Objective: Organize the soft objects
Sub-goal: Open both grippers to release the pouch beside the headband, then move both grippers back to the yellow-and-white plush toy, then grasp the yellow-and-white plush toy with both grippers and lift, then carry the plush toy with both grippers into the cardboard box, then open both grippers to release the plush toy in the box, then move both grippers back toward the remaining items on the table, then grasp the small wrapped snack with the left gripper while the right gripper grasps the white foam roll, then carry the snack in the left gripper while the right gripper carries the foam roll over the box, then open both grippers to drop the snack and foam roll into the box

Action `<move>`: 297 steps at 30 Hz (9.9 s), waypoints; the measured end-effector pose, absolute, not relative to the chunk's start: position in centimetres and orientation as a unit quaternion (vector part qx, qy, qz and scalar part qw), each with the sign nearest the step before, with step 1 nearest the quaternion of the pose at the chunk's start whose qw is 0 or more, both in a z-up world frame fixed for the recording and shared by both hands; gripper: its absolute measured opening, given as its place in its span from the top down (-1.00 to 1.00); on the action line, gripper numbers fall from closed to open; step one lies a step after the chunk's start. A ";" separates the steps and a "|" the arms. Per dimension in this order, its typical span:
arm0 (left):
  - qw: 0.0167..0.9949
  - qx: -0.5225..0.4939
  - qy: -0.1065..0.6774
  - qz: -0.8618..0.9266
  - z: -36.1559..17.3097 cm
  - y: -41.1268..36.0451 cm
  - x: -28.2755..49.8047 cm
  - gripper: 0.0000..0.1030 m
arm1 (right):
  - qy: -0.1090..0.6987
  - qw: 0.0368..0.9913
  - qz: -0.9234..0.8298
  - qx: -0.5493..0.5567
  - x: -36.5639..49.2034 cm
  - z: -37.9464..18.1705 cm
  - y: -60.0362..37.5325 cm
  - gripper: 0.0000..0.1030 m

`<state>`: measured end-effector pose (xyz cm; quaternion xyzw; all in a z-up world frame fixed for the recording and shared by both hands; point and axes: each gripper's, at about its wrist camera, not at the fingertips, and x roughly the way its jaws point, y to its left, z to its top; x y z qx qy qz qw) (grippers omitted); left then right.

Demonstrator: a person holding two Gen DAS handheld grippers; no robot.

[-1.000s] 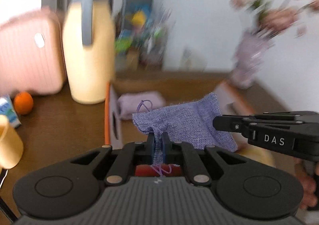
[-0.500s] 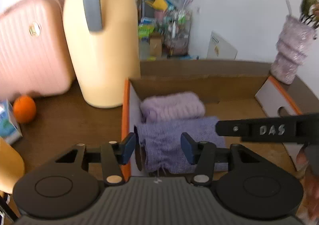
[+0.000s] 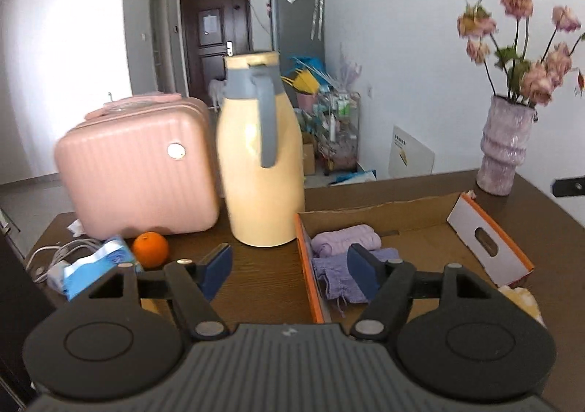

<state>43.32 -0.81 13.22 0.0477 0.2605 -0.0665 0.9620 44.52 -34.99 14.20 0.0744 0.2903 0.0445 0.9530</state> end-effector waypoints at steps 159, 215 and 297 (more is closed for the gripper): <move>0.950 0.003 0.280 -0.134 14.8 -9.7 50.4 -0.21 | 0.273 0.961 0.014 -0.040 48.2 14.9 -37.2 0.50; 0.969 -0.010 0.240 -0.052 -2.1 2.2 14.9 -0.52 | 0.239 0.962 0.130 0.024 15.2 -2.3 -24.5 -0.19; 0.922 -0.053 0.370 -0.105 1.6 -10.8 58.4 -0.01 | 0.343 0.930 0.124 0.045 65.7 2.8 -29.4 -0.33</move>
